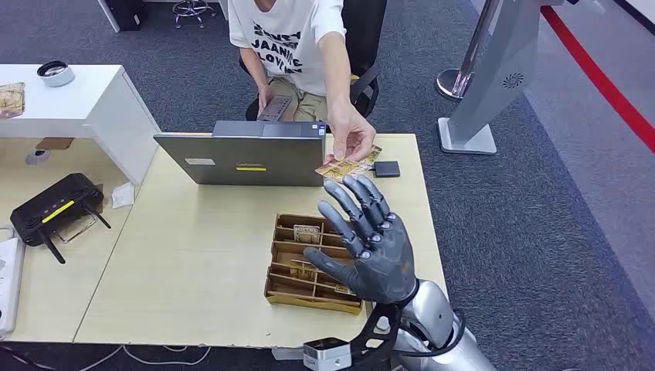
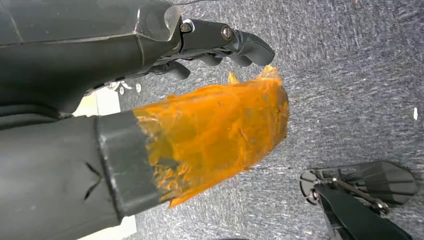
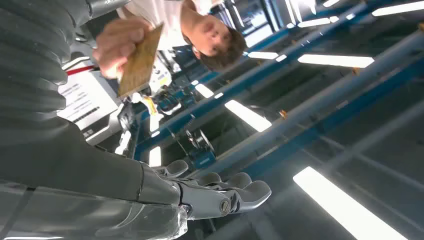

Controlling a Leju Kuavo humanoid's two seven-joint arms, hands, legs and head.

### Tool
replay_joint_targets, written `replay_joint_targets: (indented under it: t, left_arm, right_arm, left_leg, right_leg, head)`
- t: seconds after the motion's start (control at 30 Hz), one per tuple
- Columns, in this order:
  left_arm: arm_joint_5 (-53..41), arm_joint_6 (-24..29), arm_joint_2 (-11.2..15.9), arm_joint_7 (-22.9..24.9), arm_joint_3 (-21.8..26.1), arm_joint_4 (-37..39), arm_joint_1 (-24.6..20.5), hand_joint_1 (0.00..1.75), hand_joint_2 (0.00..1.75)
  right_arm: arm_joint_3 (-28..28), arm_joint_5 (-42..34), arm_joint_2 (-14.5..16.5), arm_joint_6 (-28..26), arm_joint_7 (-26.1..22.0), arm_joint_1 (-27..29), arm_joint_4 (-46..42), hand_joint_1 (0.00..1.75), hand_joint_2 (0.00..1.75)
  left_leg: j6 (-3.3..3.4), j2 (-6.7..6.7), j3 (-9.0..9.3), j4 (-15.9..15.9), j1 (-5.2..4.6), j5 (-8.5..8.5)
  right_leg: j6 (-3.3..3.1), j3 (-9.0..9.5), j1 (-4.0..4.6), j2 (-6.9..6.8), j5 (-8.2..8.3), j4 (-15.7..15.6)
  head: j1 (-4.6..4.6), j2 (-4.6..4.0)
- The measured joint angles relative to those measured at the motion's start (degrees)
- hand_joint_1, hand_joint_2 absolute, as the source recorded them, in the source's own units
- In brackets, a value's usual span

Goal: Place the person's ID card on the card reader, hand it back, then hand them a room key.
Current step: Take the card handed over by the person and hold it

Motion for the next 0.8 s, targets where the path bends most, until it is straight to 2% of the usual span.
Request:
replay_joint_targets:
  t: [0.27,0.6,0.63,0.73,0.77,0.8]
  left_arm:
    - [-0.4,-0.4,0.1,0.3,-0.1,0.0,-0.5,0.0,0.0]
    - [-0.9,-1.0,0.1,0.4,-0.5,0.0,-0.8,0.0,0.0]
    - [-1.0,-1.0,0.1,0.4,-0.6,0.0,-0.8,0.0,0.0]
    - [-1.0,-1.0,0.1,0.4,-0.6,0.0,-0.8,0.0,0.0]
    - [-1.0,-1.0,0.1,0.4,-0.6,0.0,-0.8,0.0,0.0]
    - [-1.0,-1.0,0.1,0.4,-0.6,0.0,-0.8,0.0,0.0]
  right_arm:
    - [2.7,3.8,-0.9,0.2,5.8,-7.5,7.8,0.0,1.75]
    - [3.4,8.3,-1.9,2.1,10.0,-12.8,15.3,0.0,1.75]
    - [3.3,8.5,-2.0,2.2,10.3,-13.2,16.0,0.28,1.75]
    - [3.2,8.7,-2.2,2.5,10.6,-14.2,17.7,1.59,1.75]
    - [3.2,8.7,-2.2,2.6,10.6,-14.4,18.2,1.74,1.75]
    - [3.1,8.7,-2.3,2.7,10.6,-14.5,18.5,1.75,1.75]
  left_leg:
    - [-0.02,0.02,0.01,0.0,-0.01,0.02]
    - [-0.02,0.02,0.0,0.0,-0.01,0.01]
    - [-0.02,0.02,0.01,0.0,-0.01,0.01]
    - [-0.02,0.02,0.01,0.0,-0.01,0.01]
    - [-0.02,0.02,0.01,0.0,-0.01,0.01]
    - [-0.02,0.02,0.01,0.0,-0.01,0.01]
  right_leg:
    - [-0.01,-0.01,0.0,0.04,0.04,0.0]
    - [0.0,-0.03,0.0,0.06,0.03,0.0]
    - [0.0,-0.03,0.0,0.06,0.03,0.0]
    - [-0.01,-0.03,0.0,0.05,0.03,0.0]
    - [-0.01,-0.03,0.0,0.05,0.03,0.0]
    - [-0.01,-0.03,0.0,0.05,0.03,0.0]
  head:
    - [-0.02,0.0]
    - [-0.02,0.0]
    - [-0.02,0.0]
    - [-0.01,0.0]
    - [-0.01,0.0]
    - [-0.02,0.0]
